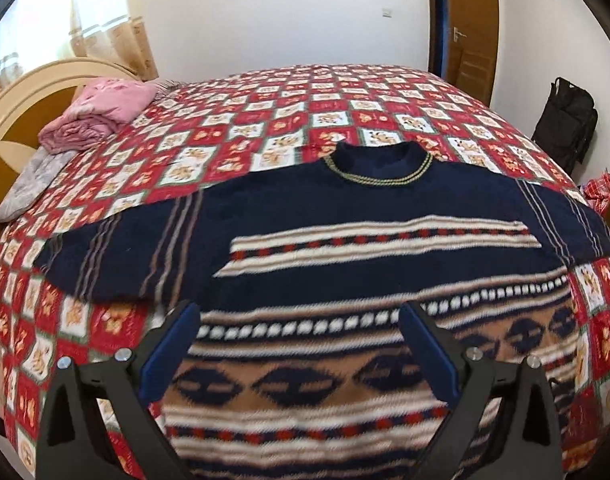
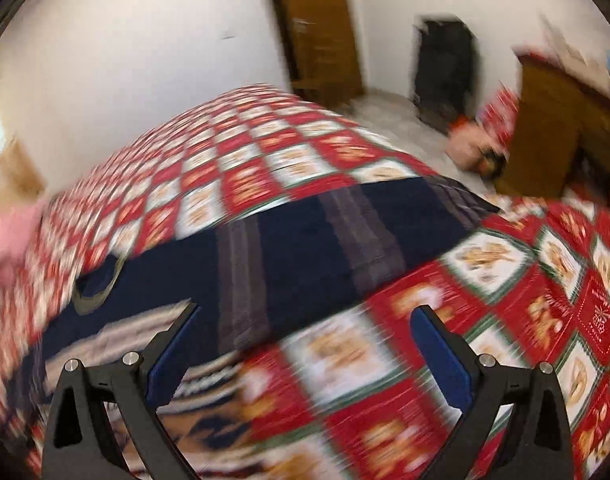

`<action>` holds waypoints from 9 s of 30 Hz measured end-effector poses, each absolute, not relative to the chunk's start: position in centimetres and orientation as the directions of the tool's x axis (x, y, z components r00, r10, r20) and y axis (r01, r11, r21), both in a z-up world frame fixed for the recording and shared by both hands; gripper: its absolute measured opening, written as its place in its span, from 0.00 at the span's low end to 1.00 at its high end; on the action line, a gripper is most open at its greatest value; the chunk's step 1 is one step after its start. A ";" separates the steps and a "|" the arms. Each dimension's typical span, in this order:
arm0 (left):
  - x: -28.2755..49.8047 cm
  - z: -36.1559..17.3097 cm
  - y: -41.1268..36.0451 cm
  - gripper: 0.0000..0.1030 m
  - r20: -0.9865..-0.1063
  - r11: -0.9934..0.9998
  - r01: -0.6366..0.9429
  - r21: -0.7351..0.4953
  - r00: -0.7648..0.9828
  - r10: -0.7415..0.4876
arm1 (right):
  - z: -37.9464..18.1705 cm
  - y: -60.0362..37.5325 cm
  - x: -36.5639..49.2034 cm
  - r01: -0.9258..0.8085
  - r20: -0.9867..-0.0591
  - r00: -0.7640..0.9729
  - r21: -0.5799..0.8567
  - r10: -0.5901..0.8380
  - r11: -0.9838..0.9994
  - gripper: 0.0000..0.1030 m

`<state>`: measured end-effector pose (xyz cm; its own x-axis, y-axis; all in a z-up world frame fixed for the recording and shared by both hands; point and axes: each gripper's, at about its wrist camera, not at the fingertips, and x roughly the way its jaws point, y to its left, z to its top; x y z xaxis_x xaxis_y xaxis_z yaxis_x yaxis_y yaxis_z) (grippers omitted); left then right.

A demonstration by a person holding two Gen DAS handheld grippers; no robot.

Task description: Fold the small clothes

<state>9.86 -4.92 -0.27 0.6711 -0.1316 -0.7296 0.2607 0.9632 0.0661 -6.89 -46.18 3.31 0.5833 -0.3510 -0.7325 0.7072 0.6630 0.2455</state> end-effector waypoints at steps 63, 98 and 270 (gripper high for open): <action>13.6 -1.5 6.9 0.99 -0.749 0.998 -0.012 -0.060 0.662 -0.037 | -2.7 -9.8 16.9 -0.148 -0.701 0.609 0.358 0.370 0.922 0.17; 20.2 -5.8 -9.8 0.14 -0.738 0.832 0.384 -0.400 0.404 -0.541 | -3.2 -32.7 -1.7 0.415 -0.677 0.735 0.397 -0.044 0.819 0.78; 15.2 -3.5 5.0 0.75 -0.696 0.990 0.054 -0.129 0.707 -0.129 | -2.0 -29.3 6.9 0.222 -0.693 0.717 0.132 -0.070 0.966 0.42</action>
<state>15.25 4.96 -3.50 0.7068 -0.1292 -0.6956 0.0539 0.9902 -0.1291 6.85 -29.32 -1.95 0.7173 -0.0699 -0.6932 0.2215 0.9662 0.1317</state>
